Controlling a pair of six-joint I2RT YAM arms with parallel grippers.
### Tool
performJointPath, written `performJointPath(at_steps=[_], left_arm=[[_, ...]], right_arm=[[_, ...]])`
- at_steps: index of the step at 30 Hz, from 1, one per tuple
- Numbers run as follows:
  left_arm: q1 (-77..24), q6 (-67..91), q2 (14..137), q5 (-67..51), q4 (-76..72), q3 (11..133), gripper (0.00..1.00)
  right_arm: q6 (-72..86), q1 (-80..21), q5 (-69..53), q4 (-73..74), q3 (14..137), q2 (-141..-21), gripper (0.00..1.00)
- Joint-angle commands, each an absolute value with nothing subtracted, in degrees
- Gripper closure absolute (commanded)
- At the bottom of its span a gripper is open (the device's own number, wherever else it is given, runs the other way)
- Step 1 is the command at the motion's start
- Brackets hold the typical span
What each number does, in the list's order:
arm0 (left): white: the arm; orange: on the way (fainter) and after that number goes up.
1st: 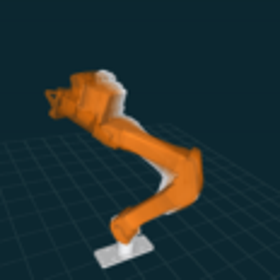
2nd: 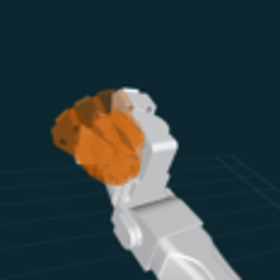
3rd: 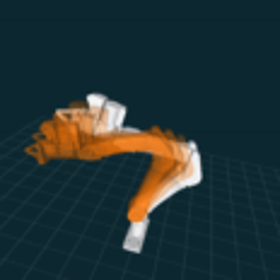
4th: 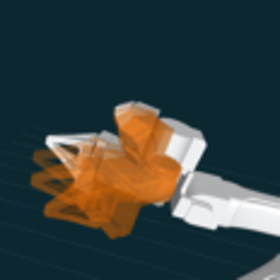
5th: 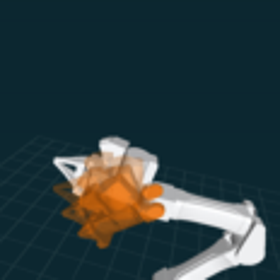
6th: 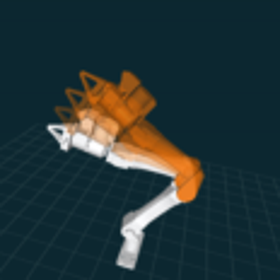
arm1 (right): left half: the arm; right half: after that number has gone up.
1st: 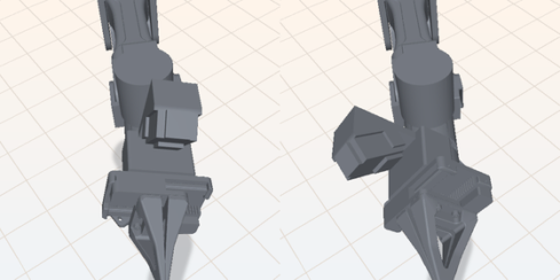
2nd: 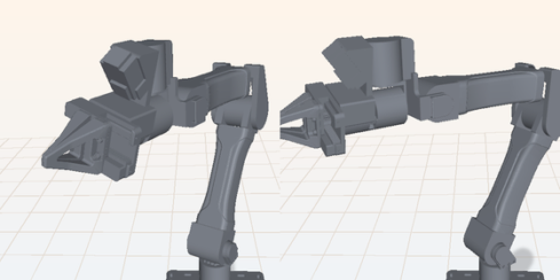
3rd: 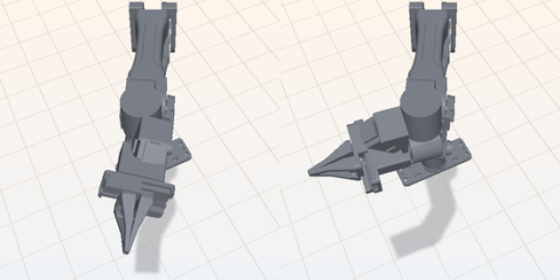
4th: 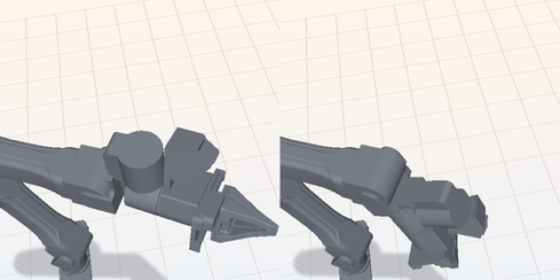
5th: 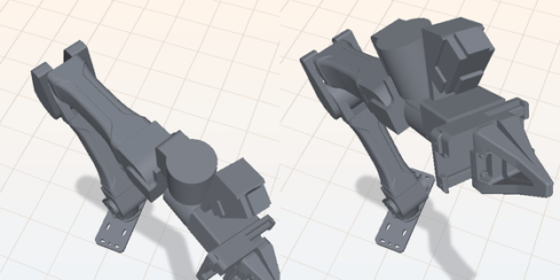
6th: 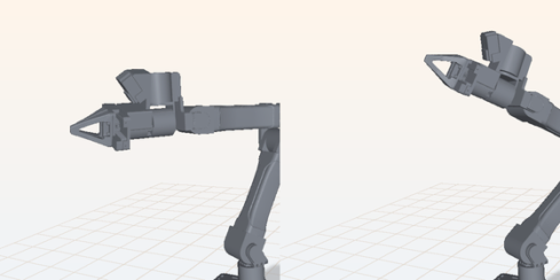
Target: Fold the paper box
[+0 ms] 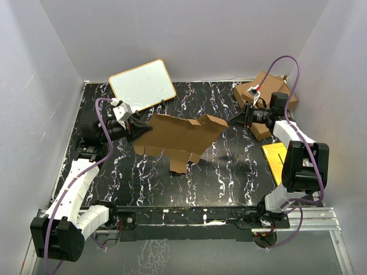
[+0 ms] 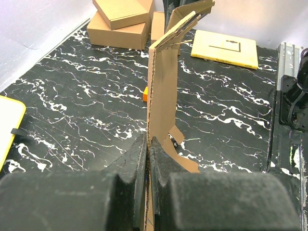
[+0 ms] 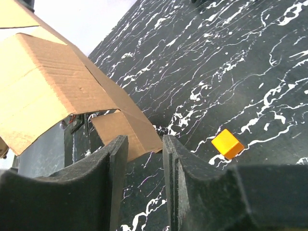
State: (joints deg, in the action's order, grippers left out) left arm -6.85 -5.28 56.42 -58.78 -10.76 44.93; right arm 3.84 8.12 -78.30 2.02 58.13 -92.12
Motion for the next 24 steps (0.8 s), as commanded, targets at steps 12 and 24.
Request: performJointPath(at_steps=[12, 24], left_arm=[[-6.5, -4.1, 55.9, -61.4, -14.6, 44.6, 1.00], [-6.3, -6.3, 56.1, -59.7, -11.4, 45.0, 1.00]], right_arm=[[-10.8, 4.0, -80.4, 9.3, 58.2, -89.3, 0.44], [-18.6, 3.7, -80.4, 17.7, 60.7, -88.3, 0.43]])
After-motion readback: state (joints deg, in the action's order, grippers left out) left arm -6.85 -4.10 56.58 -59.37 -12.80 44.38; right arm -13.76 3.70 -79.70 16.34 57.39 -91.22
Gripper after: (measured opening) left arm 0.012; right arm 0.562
